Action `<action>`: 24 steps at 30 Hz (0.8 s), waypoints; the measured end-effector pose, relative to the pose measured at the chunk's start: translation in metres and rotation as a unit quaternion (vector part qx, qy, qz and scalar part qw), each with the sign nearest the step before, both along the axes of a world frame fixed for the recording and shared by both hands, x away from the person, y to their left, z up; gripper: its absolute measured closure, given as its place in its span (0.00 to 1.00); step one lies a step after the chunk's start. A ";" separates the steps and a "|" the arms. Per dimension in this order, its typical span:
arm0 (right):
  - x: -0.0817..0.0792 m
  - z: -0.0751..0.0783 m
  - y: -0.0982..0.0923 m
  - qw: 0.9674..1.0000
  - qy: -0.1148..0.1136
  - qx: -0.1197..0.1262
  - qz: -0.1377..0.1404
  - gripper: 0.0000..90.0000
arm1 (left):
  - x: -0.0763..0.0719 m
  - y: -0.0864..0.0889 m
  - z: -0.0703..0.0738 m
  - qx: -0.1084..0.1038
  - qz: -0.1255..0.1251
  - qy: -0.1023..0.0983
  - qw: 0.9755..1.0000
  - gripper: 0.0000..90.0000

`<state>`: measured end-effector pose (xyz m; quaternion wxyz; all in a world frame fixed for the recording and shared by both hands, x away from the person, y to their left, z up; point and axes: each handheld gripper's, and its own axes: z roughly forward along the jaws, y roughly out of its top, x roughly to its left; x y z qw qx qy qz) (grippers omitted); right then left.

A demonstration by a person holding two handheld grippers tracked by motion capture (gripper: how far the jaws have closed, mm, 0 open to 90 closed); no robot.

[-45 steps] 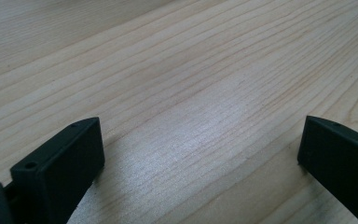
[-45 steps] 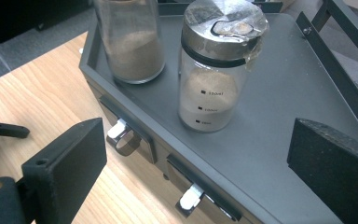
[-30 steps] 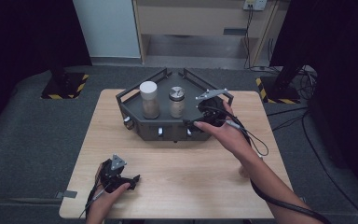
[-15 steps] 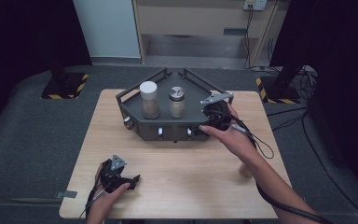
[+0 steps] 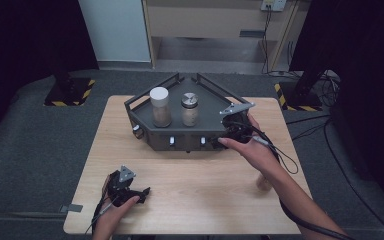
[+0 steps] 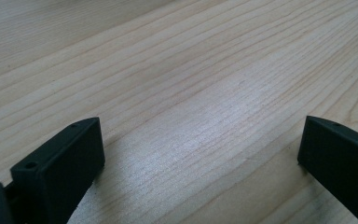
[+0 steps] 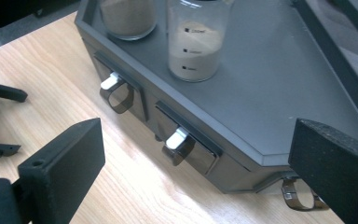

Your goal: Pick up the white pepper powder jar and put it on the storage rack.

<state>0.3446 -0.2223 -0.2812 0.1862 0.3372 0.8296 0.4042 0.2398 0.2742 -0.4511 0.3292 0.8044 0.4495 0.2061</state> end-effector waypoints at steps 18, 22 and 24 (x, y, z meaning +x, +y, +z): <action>-0.008 -0.001 -0.021 1.000 0.004 0.005 -0.012 0.04 | 0.000 0.000 0.000 0.000 0.000 0.000 1.000 0.00; -0.009 0.000 -0.025 1.000 0.003 0.007 -0.012 0.04 | 0.000 0.000 0.000 0.000 0.000 0.000 1.000 0.00; -0.010 0.000 -0.026 1.000 0.003 0.007 -0.011 0.04 | 0.000 0.000 0.000 0.000 0.000 0.000 1.000 0.00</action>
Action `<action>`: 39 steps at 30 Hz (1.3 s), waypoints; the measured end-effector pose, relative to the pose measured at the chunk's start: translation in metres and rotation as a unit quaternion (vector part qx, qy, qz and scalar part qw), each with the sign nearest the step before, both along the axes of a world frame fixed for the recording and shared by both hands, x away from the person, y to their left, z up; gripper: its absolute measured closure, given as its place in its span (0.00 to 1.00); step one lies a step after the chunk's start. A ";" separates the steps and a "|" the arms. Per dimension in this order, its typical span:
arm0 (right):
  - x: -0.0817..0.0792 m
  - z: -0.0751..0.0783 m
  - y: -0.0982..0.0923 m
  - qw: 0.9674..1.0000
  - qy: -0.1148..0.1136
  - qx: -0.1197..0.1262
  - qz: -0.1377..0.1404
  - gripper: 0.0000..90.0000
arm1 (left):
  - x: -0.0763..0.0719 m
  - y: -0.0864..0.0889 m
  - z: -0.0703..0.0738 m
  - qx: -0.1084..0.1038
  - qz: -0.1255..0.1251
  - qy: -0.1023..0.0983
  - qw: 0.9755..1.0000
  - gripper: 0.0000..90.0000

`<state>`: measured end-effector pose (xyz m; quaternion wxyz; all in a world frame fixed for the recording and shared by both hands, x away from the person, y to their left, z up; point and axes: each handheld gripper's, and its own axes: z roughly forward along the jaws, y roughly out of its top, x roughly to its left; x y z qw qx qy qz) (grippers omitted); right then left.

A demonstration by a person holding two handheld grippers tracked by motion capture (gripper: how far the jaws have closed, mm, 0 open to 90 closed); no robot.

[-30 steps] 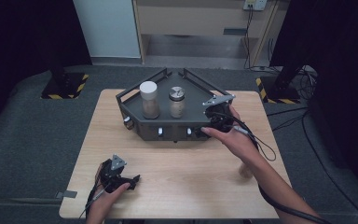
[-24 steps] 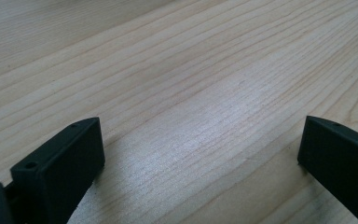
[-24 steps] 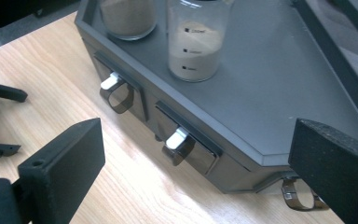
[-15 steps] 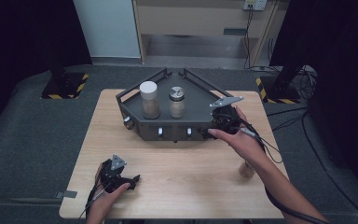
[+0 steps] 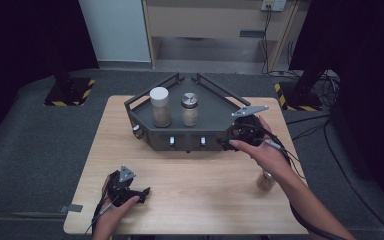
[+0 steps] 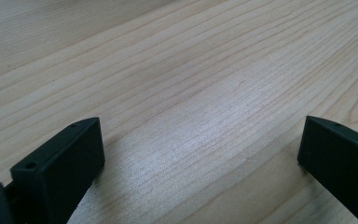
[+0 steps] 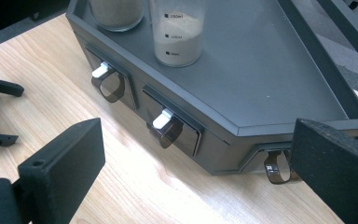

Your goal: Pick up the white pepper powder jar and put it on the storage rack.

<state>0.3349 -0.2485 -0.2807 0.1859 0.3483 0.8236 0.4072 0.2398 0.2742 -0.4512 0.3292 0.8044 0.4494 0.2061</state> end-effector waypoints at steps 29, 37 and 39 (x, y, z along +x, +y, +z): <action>-0.014 -0.002 -0.037 1.000 0.007 0.003 -0.012 0.04 | 0.000 0.000 0.000 0.000 0.000 0.000 1.000 0.00; -0.018 -0.003 -0.046 1.000 0.008 -0.001 -0.017 0.04 | 0.000 0.000 0.000 0.000 0.000 0.000 1.000 0.00; -0.019 -0.005 -0.049 1.000 0.009 -0.001 -0.019 0.04 | 0.000 0.000 0.000 0.000 0.000 0.000 1.000 0.00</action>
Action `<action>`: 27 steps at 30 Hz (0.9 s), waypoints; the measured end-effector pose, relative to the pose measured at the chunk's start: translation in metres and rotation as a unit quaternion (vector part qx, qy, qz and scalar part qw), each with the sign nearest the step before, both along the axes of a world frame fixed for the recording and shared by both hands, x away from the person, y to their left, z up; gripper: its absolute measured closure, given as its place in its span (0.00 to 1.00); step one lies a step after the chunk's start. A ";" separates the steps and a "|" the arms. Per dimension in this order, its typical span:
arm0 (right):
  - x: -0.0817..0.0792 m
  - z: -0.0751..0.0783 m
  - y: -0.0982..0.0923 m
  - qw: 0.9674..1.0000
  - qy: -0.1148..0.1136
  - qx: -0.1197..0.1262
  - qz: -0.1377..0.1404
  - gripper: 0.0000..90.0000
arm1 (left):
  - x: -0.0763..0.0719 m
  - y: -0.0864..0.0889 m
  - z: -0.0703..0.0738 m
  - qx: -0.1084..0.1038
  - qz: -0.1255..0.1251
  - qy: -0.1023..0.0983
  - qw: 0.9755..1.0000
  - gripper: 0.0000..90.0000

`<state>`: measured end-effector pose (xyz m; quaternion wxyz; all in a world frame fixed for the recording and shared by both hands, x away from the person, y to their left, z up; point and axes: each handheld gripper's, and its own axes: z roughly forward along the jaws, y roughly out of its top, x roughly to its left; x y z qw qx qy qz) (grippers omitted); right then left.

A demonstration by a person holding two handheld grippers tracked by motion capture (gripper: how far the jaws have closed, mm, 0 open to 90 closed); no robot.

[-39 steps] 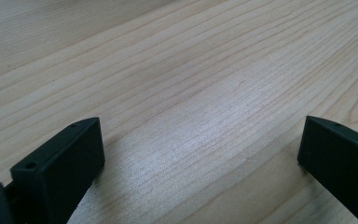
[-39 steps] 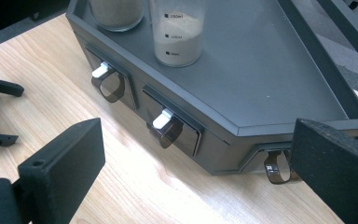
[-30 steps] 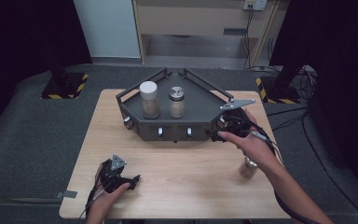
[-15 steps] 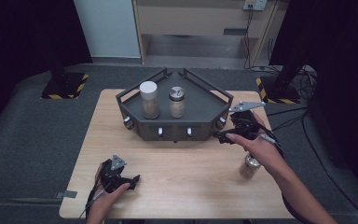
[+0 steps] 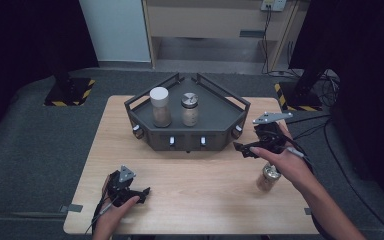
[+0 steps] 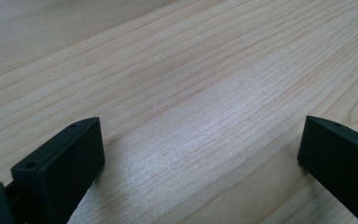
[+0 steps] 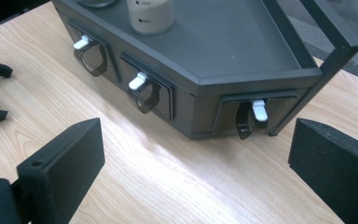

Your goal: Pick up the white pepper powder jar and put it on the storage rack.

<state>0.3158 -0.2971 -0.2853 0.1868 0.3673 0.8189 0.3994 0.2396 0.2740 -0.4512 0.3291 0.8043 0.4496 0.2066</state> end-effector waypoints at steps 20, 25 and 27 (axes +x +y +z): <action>-0.013 -0.010 -0.023 1.000 0.005 -0.001 -0.018 0.04 | 0.000 0.000 0.000 0.000 0.000 0.000 1.000 0.00; -0.017 -0.013 -0.031 1.000 0.010 0.006 -0.028 0.04 | 0.000 0.000 0.000 0.000 0.000 0.000 1.000 0.00; -0.018 -0.014 -0.033 0.999 0.010 0.007 -0.031 0.04 | 0.000 0.000 0.000 0.000 0.000 0.000 1.000 0.00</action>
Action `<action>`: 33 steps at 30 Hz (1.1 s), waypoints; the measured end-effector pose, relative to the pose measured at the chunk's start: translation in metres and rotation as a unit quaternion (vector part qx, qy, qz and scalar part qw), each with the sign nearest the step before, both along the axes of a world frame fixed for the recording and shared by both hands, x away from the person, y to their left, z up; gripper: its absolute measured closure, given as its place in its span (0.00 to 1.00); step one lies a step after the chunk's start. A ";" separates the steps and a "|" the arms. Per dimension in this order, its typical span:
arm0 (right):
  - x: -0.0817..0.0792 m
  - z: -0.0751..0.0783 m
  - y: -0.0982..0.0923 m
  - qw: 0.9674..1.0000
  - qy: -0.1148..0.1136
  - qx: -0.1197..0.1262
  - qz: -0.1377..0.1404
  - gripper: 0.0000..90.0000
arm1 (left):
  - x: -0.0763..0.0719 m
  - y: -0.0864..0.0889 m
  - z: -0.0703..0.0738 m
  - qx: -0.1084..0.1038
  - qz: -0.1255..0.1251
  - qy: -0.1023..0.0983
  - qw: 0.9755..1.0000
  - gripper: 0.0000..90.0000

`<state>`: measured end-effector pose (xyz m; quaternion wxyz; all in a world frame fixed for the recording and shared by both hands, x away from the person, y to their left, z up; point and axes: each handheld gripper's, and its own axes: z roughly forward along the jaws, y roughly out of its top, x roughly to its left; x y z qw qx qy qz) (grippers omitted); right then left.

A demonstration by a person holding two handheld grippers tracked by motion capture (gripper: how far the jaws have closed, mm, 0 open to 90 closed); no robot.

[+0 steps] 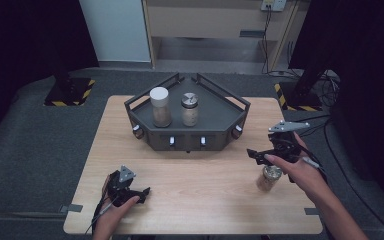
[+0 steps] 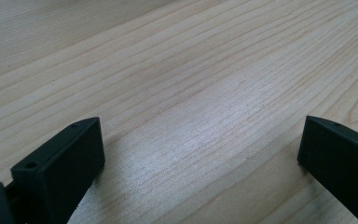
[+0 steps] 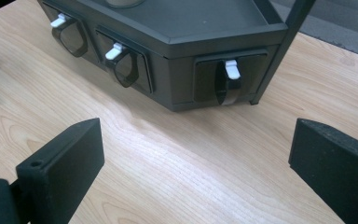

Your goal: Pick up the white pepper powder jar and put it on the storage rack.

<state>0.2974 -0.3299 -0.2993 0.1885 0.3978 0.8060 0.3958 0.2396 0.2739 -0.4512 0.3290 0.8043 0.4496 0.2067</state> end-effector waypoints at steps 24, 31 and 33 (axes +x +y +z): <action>-0.023 -0.016 -0.019 1.000 0.000 -0.002 -0.023 0.04 | 0.000 0.000 0.000 0.000 0.000 0.000 1.000 0.00; -0.030 -0.024 -0.025 1.000 0.001 -0.008 -0.025 0.04 | 0.000 0.000 0.000 0.000 0.000 0.000 1.000 0.00; -0.032 -0.027 -0.026 1.000 0.003 -0.010 -0.028 0.04 | 0.000 0.000 0.000 0.000 0.000 0.000 1.000 0.00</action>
